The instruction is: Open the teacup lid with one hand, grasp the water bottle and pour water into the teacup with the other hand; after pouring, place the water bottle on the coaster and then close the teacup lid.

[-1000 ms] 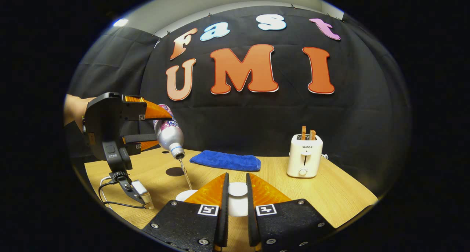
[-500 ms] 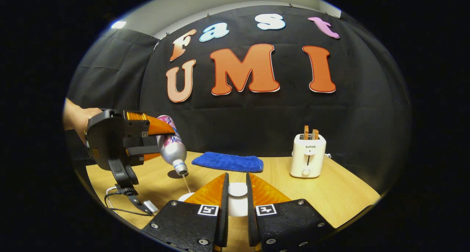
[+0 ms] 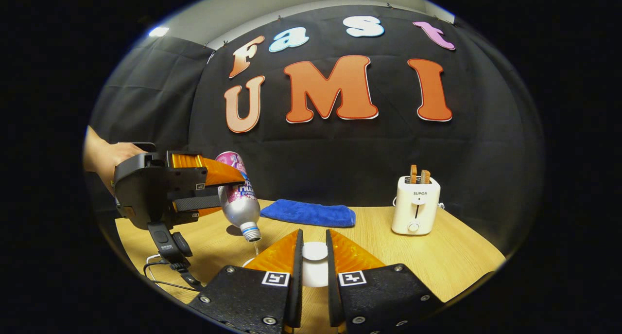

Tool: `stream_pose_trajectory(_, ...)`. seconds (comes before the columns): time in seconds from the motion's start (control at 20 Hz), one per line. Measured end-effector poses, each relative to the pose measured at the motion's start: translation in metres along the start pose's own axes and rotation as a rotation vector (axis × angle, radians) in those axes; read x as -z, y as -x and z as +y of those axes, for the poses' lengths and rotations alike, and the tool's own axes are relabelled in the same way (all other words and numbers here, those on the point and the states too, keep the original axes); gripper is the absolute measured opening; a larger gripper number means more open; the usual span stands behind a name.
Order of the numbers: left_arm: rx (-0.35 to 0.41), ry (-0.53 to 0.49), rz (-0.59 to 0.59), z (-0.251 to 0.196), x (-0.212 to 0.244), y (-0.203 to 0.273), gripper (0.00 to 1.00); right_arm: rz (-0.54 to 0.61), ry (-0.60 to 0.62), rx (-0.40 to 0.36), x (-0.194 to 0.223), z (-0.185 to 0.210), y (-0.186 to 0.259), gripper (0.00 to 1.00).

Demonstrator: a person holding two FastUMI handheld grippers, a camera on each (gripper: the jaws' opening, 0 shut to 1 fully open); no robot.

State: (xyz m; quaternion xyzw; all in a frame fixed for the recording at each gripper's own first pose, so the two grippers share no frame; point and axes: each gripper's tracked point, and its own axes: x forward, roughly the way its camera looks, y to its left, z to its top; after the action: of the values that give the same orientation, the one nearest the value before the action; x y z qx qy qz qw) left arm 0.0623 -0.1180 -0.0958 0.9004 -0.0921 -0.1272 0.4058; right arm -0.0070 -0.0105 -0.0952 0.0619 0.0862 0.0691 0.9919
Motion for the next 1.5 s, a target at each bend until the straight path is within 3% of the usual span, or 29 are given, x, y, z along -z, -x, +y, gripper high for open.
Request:
stream_pose_trajectory(0.5,-0.012,0.007,-0.031,-0.01,-0.017,0.002,0.82,0.011,-0.002,-0.008,0.002,0.004,0.001,0.23)
stream_pose_trajectory(0.8,-0.038,0.135,-0.028,-0.013,-0.018,0.006,0.86,0.012,-0.003,-0.009,0.001,0.007,0.0,0.22)
stream_pose_trajectory(0.85,-0.033,0.186,-0.026,-0.016,-0.018,0.007,0.81,0.012,-0.003,-0.009,0.0,0.007,-0.001,0.22)
stream_pose_trajectory(1.05,-0.077,0.439,0.012,-0.024,0.0,0.013,0.83,0.014,-0.003,-0.007,-0.001,0.007,-0.003,0.22)
stream_pose_trajectory(1.4,-0.201,1.108,0.184,-0.048,0.067,0.014,0.82,0.009,0.004,-0.008,-0.01,0.014,-0.008,0.23)
stream_pose_trajectory(1.45,-0.22,1.193,0.198,-0.052,0.069,0.013,0.87,0.015,0.007,-0.015,-0.01,0.017,-0.009,0.23)
stream_pose_trajectory(1.5,-0.232,1.253,0.215,-0.056,0.07,0.013,0.83,0.021,0.012,-0.016,-0.009,0.02,-0.009,0.23)
